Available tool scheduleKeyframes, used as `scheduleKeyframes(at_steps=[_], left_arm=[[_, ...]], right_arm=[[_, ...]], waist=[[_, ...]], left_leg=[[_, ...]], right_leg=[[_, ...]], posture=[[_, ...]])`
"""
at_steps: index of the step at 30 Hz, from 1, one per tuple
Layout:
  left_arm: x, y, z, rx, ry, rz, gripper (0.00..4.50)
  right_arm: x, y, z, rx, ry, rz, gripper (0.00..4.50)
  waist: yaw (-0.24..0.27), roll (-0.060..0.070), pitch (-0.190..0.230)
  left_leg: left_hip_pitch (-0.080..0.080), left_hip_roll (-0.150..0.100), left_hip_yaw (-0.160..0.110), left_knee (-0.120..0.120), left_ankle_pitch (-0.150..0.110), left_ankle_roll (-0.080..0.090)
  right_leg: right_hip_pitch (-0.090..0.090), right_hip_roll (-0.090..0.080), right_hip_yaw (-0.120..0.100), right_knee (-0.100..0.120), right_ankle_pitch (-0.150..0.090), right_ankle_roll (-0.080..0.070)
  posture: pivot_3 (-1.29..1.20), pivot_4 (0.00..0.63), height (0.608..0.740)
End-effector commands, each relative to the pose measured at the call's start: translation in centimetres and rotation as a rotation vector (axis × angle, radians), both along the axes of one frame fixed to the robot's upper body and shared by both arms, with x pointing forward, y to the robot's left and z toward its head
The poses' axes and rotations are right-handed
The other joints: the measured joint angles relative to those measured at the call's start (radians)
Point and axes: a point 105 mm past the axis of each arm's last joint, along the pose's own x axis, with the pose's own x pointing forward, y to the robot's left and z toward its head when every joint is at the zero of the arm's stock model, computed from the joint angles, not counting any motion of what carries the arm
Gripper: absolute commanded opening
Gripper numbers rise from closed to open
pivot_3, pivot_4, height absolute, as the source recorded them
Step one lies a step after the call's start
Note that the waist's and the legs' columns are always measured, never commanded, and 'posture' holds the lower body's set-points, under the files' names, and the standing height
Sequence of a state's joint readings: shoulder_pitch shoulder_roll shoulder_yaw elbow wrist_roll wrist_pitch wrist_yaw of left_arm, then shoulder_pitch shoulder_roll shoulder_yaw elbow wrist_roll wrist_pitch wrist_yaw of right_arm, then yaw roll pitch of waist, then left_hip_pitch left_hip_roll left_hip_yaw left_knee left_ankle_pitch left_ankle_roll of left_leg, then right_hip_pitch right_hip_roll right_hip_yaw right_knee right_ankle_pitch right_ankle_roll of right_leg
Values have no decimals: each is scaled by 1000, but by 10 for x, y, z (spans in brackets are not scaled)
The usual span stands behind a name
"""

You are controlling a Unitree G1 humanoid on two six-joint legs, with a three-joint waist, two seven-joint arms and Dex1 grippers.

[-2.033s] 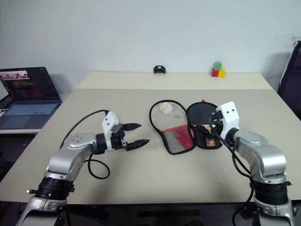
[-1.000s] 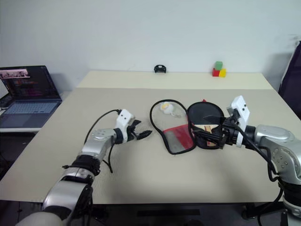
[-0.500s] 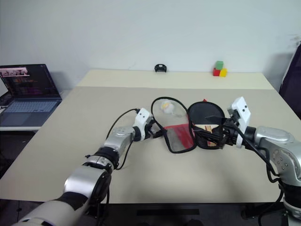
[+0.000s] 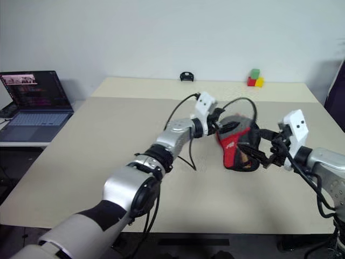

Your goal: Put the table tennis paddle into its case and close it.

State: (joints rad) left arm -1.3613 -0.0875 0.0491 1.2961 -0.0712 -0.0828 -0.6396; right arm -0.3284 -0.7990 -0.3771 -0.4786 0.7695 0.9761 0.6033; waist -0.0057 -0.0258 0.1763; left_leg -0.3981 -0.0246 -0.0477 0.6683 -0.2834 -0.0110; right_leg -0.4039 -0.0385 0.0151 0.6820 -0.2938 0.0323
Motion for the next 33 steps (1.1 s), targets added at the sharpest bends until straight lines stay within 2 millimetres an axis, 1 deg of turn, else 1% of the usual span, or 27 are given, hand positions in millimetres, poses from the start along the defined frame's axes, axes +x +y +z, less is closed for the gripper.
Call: scheduleKeyframes(at_steps=[1, 4, 7, 10, 13, 17, 18, 19, 21, 22, 26, 29, 30, 33], left_arm=[[6, 0, 19, -38, -42, 71, 4500], [9, 7, 24, -38, -69, 83, 4500], [12, 21, 27, -20, -110, 70, 4500], [10, 40, 23, 5, -148, 11, 4500], [3, 55, 17, 9, -163, -80, 4500], [-19, 88, 9, 14, -167, -239, 4500], [-24, 92, 9, 18, -166, -255, 4500], [-27, 93, 8, 19, -164, -262, 4500], [-42, 117, 11, 24, -158, -269, 4500], [-49, 126, 12, 32, -154, -272, 4500], [-75, 152, 11, 98, -150, -241, 4500], [-81, 160, 15, 89, -144, -186, 4500], [-82, 161, 16, 87, -141, -175, 4500], [-84, 161, 16, 90, -137, -157, 4500]], right_arm=[[-4, -6, 12, -14, -55, -53, 4474], [-2, -9, 6, -19, -43, -85, 4474], [4, -12, -3, -15, -13, -112, 4474], [11, -11, -11, -11, 18, -120, 4474], [20, -13, -20, -25, 43, -135, 4474], [41, -22, -37, -43, 109, -181, 4474], [44, -23, -38, -45, 114, -185, 4474], [45, -24, -39, -47, 116, -186, 4474], [57, -31, -46, -50, 147, -219, 4474], [62, -33, -49, -53, 158, -235, 4474], [84, -40, -59, -38, 187, -274, 4474], [99, -43, -67, -5, 208, -299, 4474], [103, -44, -71, 0, 216, -307, 4474], [113, -44, -80, 7, 237, -311, 4474]], waist=[[-2, 0, 0], [-1, 0, 0], [0, 0, 0], [0, 0, 0], [-1, 1, 0], [-6, 1, -1], [-8, 1, -1], [-8, 1, -1], [-10, 1, -1], [-12, 1, -1], [-24, 2, -1], [-23, 2, -1], [-21, 2, -1], [-18, 2, -1]], left_leg=[[0, 0, 0, 0, 0, 0], [0, 0, 0, 0, 0, 0], [-1, 0, 0, 0, 0, 0], [-1, 0, 0, 0, 1, 0], [0, 0, 1, 0, 1, -1], [-1, 0, 1, 1, 2, -4], [-1, 0, 1, 2, 3, -4], [-1, 0, 0, 2, 3, -4], [-3, 0, -2, 3, 3, -4], [-3, 0, -1, 3, 3, -4], [-3, 0, -2, 5, 3, -4], [-3, 1, -2, 8, 2, -4], [-3, 1, -2, 9, 1, -1], [-2, 0, -2, 11, 1, 0]], right_leg=[[0, 0, 0, 0, 0, 0], [-1, 1, 0, 0, 0, 0], [-1, 0, 0, 0, 0, 0], [-1, 0, 0, 0, 0, 0], [-1, 0, 0, 0, 0, 0], [-1, 1, 0, 0, 0, 0], [-1, 1, 0, 0, 0, 0], [-1, 1, 1, 0, 0, 0], [-1, 0, 1, 0, 0, 0], [-1, 0, 2, 0, 0, 0], [-1, 0, 2, 1, 0, 0], [-1, 0, 2, 3, 0, 0], [0, 0, 2, 5, 0, 0], [0, 0, 2, 8, 0, 0]], posture=[[0, 150, 740], [0, 150, 740], [0, 150, 740], [0, 150, 740], [0, 150, 740], [0, 150, 740], [0, 150, 740], [0, 150, 740], [0, 150, 740], [0, 150, 740], [0, 150, 740], [0, 150, 740], [0, 150, 740], [0, 150, 740]])
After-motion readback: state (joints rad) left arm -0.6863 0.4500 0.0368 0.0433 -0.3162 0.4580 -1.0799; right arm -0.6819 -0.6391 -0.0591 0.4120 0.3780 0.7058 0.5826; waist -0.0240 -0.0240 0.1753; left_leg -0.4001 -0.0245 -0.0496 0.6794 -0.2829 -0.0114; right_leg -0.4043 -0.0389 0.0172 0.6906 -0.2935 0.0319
